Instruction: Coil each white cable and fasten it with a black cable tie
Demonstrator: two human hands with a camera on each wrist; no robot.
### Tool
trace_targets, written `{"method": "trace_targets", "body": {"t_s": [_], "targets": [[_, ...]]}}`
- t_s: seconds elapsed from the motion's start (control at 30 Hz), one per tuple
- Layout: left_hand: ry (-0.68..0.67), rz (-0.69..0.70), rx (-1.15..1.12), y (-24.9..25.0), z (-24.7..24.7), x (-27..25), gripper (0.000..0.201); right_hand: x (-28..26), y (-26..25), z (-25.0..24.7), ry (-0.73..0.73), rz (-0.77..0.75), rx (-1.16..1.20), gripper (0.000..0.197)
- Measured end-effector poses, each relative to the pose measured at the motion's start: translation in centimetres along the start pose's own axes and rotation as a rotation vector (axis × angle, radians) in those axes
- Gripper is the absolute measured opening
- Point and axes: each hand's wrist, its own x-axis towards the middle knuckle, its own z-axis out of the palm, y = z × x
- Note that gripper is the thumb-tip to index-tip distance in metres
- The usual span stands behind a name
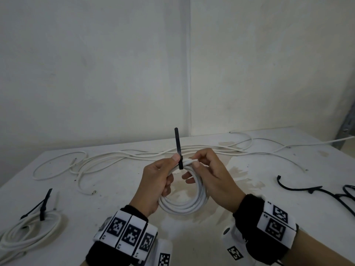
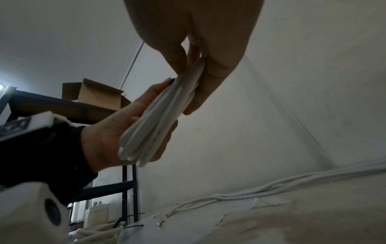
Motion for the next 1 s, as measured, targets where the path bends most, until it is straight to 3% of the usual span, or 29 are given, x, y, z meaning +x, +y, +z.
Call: {"method": "trace_targets", "body": {"t_s": [0.1, 0.23, 0.37, 0.5, 0.7, 0.87, 1.0], "targets": [[0.003, 0.011, -0.004, -0.3, 0.1, 0.0, 0.023, -0.1, -0.6, 0.2, -0.030, 0.118, 0.098, 0.016], [0.025, 0.089, 0.037, -0.6, 0.3, 0.0, 0.029, -0.1, -0.4, 1.1, 0.029, 0.111, 0.099, 0.036], [0.061, 0.124, 0.072, -0.7, 0.4, 0.0, 0.031, 0.1, -0.3, 1.9, 0.108, 0.108, 0.124, 0.036], [0.108, 0.083, 0.037, -0.5, 0.2, 0.0, 0.038, 0.4, -0.7, 2.0, 0.079, 0.115, 0.104, 0.034], [0.148, 0.098, 0.010, -0.3, 0.5, 0.3, 0.052, 1.0, -0.5, 1.9, 0.194, 0.087, 0.117, 0.033], [0.253, 0.163, 0.162, -1.1, 0.1, 0.5, 0.052, 0.7, -0.6, 2.3, 0.074, 0.133, 0.134, 0.039], [0.267, 0.182, 0.233, -0.9, -1.1, 0.7, 0.056, 1.5, -1.2, 1.8, -0.049, 0.302, 0.309, 0.057]]}}
